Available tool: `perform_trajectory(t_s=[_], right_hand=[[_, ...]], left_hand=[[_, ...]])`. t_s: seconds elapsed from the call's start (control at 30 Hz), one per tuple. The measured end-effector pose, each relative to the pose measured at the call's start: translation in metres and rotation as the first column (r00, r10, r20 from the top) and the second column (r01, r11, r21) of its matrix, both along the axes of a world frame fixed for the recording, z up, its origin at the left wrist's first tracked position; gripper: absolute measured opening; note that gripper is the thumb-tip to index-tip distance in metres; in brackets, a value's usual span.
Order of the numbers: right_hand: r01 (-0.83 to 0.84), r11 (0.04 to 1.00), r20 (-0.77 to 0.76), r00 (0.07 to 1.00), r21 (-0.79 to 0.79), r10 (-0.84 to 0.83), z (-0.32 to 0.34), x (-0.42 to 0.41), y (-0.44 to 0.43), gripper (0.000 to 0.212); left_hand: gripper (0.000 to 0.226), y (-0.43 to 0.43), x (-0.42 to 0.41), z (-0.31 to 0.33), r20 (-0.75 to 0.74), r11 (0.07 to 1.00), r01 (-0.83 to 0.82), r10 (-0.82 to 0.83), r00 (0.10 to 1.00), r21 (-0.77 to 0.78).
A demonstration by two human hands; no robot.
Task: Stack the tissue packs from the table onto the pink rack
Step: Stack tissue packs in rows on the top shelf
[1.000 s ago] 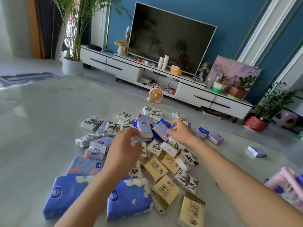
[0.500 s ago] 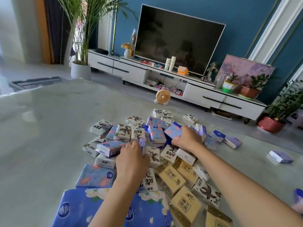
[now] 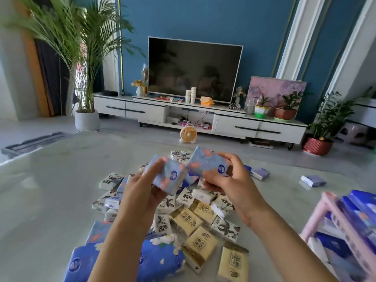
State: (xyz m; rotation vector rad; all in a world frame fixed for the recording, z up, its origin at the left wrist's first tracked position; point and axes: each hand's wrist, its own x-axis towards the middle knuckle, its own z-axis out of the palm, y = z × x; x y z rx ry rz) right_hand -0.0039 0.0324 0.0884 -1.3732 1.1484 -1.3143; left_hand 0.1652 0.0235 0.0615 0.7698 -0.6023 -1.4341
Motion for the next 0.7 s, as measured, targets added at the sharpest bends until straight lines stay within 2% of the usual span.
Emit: perform_trajectory(t_s=[0.17, 0.33, 0.4, 0.43, 0.53, 0.63, 0.7], right_hand=[[0.114, 0.983, 0.011, 0.993, -0.147, -0.114, 0.025, -0.034, 0.079, 0.035], [0.219, 0.957, 0.148, 0.97, -0.189, -0.193, 0.03, -0.092, 0.156, 0.046], [0.29, 0.937, 0.184, 0.949, -0.194, -0.256, 0.029, -0.123, 0.18, 0.046], [0.312, 0.931, 0.196, 0.941, -0.19, -0.276, 0.029, -0.138, 0.19, 0.048], [0.357, 0.913, 0.232, 0.922, -0.199, -0.31, 0.036, -0.179, 0.215, 0.058], [0.516, 0.827, 0.203, 0.854, -0.223, -0.479, 0.041, -0.227, 0.228, 0.044], [0.565, 0.798, 0.175, 0.824, -0.208, -0.538, 0.043, -0.258, 0.235, 0.035]], left_hand=[[0.038, 0.045, -0.04, 0.013, 0.137, 0.997, 0.074, -0.07, 0.988, -0.026], [0.02, 0.092, -0.079, 0.033, 0.138, 0.974, 0.225, -0.222, 0.965, -0.006], [0.046, 0.11, -0.101, 0.043, 0.161, 0.953, 0.303, -0.294, 0.942, -0.028], [0.047, 0.116, -0.114, 0.049, 0.178, 0.946, 0.321, -0.309, 0.934, -0.043], [0.021, 0.129, -0.161, 0.064, 0.26, 0.917, 0.376, -0.334, 0.906, -0.131], [0.017, 0.13, -0.21, 0.072, 0.398, 0.883, 0.439, -0.348, 0.849, -0.165], [0.009, 0.13, -0.237, 0.073, 0.514, 0.893, 0.402, -0.253, 0.819, -0.2]])
